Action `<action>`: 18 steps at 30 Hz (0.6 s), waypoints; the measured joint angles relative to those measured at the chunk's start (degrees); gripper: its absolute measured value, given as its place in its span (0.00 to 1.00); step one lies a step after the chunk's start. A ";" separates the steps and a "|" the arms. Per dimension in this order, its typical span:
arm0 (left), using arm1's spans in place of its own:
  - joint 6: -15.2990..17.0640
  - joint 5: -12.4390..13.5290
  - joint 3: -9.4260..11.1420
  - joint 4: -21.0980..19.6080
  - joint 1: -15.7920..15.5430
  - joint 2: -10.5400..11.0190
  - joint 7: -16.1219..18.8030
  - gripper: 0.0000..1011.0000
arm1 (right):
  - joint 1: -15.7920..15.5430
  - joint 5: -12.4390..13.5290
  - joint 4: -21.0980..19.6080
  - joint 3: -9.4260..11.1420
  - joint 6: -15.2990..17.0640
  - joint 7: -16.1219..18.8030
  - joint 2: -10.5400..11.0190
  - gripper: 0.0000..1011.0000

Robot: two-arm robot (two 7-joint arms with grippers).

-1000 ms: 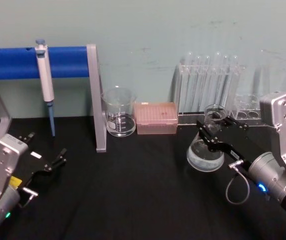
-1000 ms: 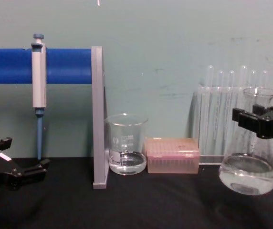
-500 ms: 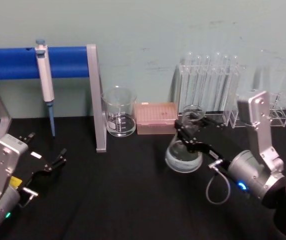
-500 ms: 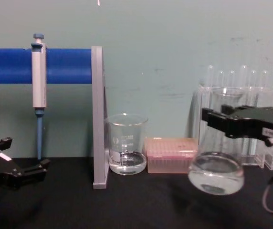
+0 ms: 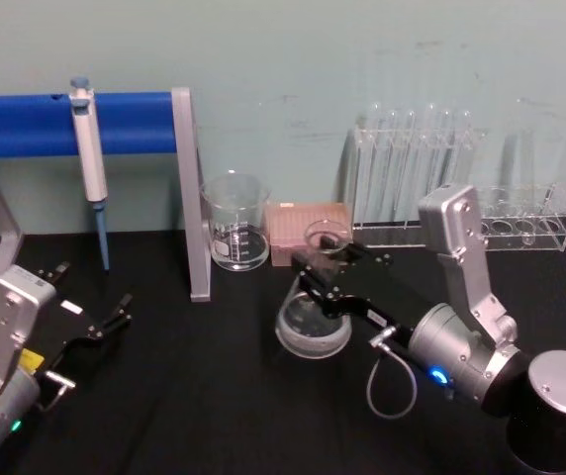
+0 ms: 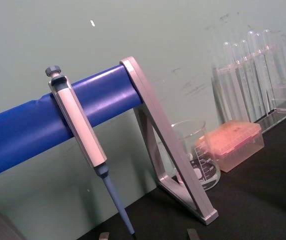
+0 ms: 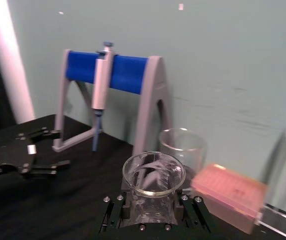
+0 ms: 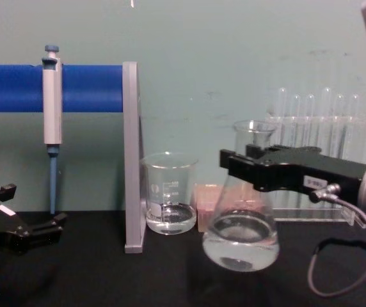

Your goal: Grasp the erlenmeyer flask with one hand, shake it three times, then place it back.

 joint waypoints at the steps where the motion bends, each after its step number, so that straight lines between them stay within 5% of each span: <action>1: 0.00 0.00 0.00 0.00 0.00 0.00 0.00 0.99 | 0.10 0.10 0.02 -0.21 0.02 0.25 0.01 0.45; 18: 0.00 0.00 0.00 0.00 0.00 0.00 0.00 0.99 | 2.72 2.88 0.98 -5.32 -0.01 4.62 0.95 0.45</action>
